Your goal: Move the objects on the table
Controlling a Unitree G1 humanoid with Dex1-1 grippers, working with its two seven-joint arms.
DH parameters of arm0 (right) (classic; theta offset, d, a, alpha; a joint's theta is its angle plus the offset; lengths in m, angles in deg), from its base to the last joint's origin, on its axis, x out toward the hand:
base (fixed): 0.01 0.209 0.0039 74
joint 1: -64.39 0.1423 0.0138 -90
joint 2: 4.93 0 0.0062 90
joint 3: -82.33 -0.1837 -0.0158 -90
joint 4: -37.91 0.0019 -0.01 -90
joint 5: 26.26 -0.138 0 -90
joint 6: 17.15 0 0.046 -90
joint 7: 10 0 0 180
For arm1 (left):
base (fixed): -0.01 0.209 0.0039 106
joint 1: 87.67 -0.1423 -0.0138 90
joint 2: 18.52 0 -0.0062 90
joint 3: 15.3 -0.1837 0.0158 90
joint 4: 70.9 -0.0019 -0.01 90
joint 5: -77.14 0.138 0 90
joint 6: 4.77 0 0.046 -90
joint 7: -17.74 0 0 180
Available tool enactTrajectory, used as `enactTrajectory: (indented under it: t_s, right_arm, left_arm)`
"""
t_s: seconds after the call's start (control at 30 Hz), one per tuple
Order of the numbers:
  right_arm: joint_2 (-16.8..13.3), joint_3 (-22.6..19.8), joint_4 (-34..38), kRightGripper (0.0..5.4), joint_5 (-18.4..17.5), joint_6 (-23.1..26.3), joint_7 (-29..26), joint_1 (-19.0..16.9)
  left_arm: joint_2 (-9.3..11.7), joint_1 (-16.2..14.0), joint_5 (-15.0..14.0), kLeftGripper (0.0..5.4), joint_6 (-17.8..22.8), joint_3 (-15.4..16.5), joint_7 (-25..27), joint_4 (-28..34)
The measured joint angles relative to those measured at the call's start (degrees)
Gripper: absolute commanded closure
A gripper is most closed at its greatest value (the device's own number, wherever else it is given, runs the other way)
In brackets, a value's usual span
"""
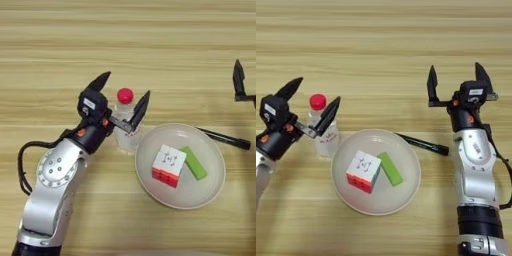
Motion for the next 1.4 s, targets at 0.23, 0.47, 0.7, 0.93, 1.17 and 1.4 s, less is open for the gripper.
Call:
enactTrajectory:
  t_s: [0.23,0.47,0.7,0.93,1.17,1.4]
  right_arm:
    - [0.0,0.0,0.0,0.0,0.0,0.0,0.0,0.2]
    - [0.0,0.0,0.0,0.0,0.0,-0.1,-0.1,0.2]
    - [-0.2,-0.1,0.0,0.0,0.0,-0.1,-0.3,0.2]
    - [-0.3,-0.2,0.0,0.0,0.0,-0.1,-0.6,0.2]
    - [-0.9,-0.3,-0.1,0.0,-0.2,-0.1,-1.8,0.2]
    - [-6.4,-0.4,0.7,0.0,-5.7,3.2,-11.9,0.2]
  left_arm:
    - [0.1,1.6,-0.6,0.01,0.2,3.3,-2.2,3.3]
    - [-0.7,4.1,2.4,0.01,-0.7,8.7,-9.0,1.2]
    - [-1.7,6.0,4.7,0.01,-2.6,13.3,-14.3,-8.3]
    - [-2.2,8.0,5.9,0.01,-9.3,15.4,-16.4,-20.2]
    - [-2.2,12.8,6.2,0.01,-14.7,16.0,-16.5,-33.0]
    - [-2.0,15.7,5.4,0.01,-17.9,16.5,-15.2,-43.0]
